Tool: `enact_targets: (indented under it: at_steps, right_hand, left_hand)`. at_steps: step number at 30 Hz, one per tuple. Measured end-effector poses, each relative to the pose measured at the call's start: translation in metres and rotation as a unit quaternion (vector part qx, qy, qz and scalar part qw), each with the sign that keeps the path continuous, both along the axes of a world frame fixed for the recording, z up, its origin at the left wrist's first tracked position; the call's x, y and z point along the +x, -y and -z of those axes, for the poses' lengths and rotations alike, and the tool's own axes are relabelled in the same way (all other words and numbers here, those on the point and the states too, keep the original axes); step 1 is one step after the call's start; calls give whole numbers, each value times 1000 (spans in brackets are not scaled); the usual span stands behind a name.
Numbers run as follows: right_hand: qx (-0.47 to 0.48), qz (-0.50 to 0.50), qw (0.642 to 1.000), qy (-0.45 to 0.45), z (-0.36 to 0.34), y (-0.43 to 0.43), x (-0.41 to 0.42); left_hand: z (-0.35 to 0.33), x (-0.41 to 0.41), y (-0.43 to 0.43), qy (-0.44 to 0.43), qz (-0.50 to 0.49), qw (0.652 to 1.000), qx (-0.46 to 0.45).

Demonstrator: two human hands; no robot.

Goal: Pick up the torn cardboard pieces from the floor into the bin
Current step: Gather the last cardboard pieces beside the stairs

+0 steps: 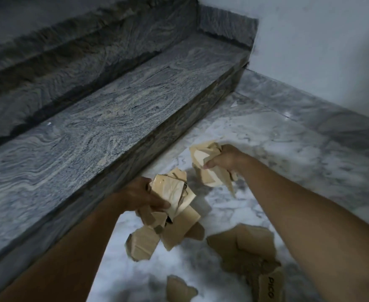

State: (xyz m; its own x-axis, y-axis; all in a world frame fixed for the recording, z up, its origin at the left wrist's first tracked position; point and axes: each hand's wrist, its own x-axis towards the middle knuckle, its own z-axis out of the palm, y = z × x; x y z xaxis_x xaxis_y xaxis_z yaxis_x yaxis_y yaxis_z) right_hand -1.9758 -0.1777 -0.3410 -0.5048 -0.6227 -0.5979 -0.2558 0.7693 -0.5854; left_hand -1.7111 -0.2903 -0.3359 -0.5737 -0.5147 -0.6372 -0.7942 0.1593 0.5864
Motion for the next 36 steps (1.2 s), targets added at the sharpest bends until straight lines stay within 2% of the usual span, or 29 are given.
enact_targets:
  at_steps: [2, 5, 8, 10, 13, 16, 22, 26, 30, 32, 36]
  right_hand:
    - [3, -2, 1000, -8, 14, 21, 21]
    - [24, -29, 997, -66, 48, 48, 36]
    - [32, -16, 994, -104, 60, 59, 46]
    - [7, 1, 994, -108, 55, 64, 53]
    - [-15, 16, 992, -122, 56, 67, 55]
    - [-14, 48, 992, -114, 57, 65, 59]
    - [-23, 68, 993, -90, 58, 54, 60]
    - [-26, 2, 998, -58, 48, 32, 64]
    - [-52, -31, 998, 6, 21, -14, 63]
    - [-38, -55, 997, 29, 5, -35, 64]
    - [25, -131, 991, -12, 3, -57, 90]
  left_hand:
    - [-6, 15, -1, 29, 26, 999, 7]
    - [6, 40, -13, 114, 101, 987, -43]
    - [34, 57, -39, 146, 138, 975, -98]
    - [49, 61, -48, 133, 114, 976, -132]
    - [53, 60, -52, 92, 68, 988, -107]
    - [56, 59, -49, 103, 73, 988, -90]
    - [64, 55, -51, 134, 108, 975, -144]
    - [63, 55, -53, 139, 112, 973, -148]
    - [53, 65, -54, 95, 63, 989, -92]
    - [39, 71, -54, 78, 38, 992, -96]
    - [2, 89, -56, 54, -49, 989, -131]
